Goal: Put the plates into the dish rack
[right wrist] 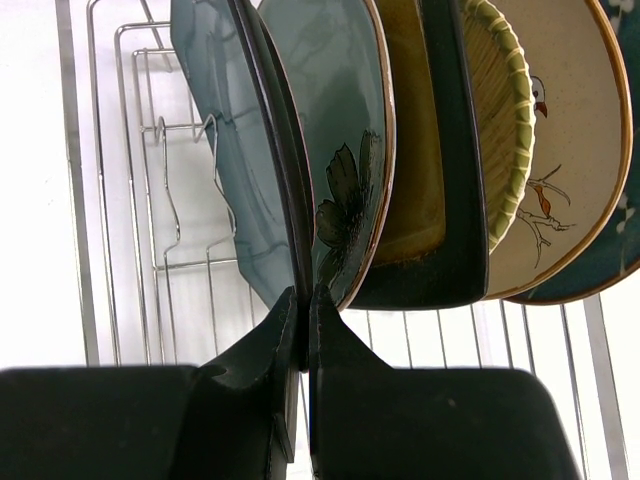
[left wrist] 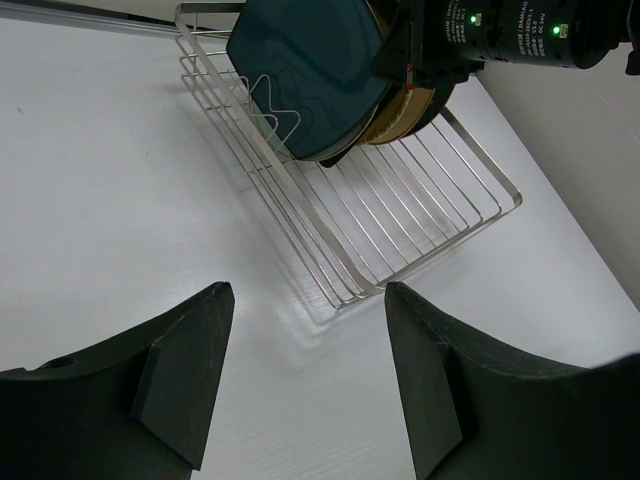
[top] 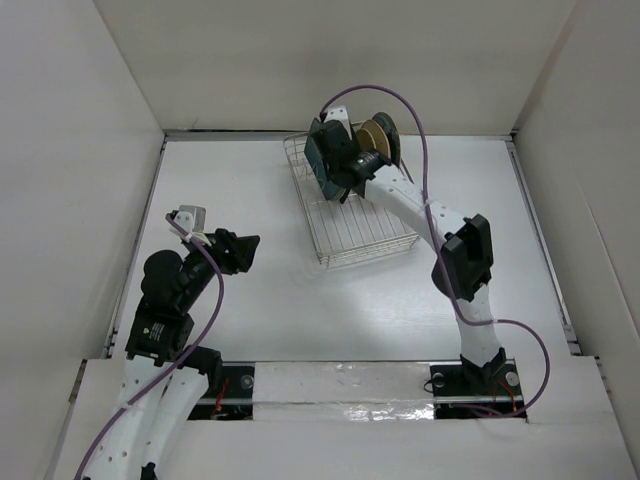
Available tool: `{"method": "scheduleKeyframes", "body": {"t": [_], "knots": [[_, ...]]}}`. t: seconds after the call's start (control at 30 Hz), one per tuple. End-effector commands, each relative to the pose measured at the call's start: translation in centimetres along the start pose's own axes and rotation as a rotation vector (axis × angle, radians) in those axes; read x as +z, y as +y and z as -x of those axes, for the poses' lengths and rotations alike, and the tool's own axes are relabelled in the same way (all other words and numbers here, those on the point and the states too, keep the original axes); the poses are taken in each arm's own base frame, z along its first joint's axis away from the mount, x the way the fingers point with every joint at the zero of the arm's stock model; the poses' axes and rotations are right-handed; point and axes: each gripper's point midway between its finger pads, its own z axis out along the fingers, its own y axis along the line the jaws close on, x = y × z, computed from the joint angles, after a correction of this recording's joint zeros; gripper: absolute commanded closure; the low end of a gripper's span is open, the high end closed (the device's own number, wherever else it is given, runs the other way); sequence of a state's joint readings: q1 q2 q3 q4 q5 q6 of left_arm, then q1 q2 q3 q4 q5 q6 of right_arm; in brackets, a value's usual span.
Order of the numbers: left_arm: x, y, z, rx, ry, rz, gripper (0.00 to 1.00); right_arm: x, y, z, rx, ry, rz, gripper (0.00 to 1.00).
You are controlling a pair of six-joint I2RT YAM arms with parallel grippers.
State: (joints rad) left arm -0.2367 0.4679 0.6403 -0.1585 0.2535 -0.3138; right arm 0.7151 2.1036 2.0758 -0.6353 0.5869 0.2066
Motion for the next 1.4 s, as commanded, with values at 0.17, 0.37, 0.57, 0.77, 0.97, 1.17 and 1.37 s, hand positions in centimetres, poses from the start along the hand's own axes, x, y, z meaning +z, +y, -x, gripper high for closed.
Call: {"method": "scheduleKeyframes", "body": {"t": [0.17,0.37,0.57,0.77,0.97,1.17,1.37], "knots": [[-0.1,-0.8,1.5,0.021,-0.048,-0.028,0.41,-1.0,2.3,3.9,0.055,-0.069,0.068,1.00],[0.0,-0.8,1.5,0.020,-0.044,-0.028,0.41,-0.5,2.5,3.5,0.054,-0.060,0.066,1.00],[0.2,-0.7,1.3,0.018,-0.034,-0.024,0.41,-1.0,2.4,4.6,0.099,-0.109,0.070,0.66],[0.2,-0.5,1.3,0.016,-0.034,-0.014,0.40,-3.2,2.2,7.9,0.149,-0.194,0.124,0.60],[0.3,-0.4,1.2,0.013,-0.032,-0.008,0.40,-4.9,1.9,8.9,0.186,-0.248,0.168,0.60],[0.0,-0.4,1.6,0.015,-0.049,-0.002,0.39,-8.2,-0.1,9.7,0.220,-0.331,0.174,0.50],[0.0,-0.4,1.8,0.012,-0.050,0.004,0.34,-16.9,-1.7,10.2,0.297,-0.558,0.344,0.32]]}}
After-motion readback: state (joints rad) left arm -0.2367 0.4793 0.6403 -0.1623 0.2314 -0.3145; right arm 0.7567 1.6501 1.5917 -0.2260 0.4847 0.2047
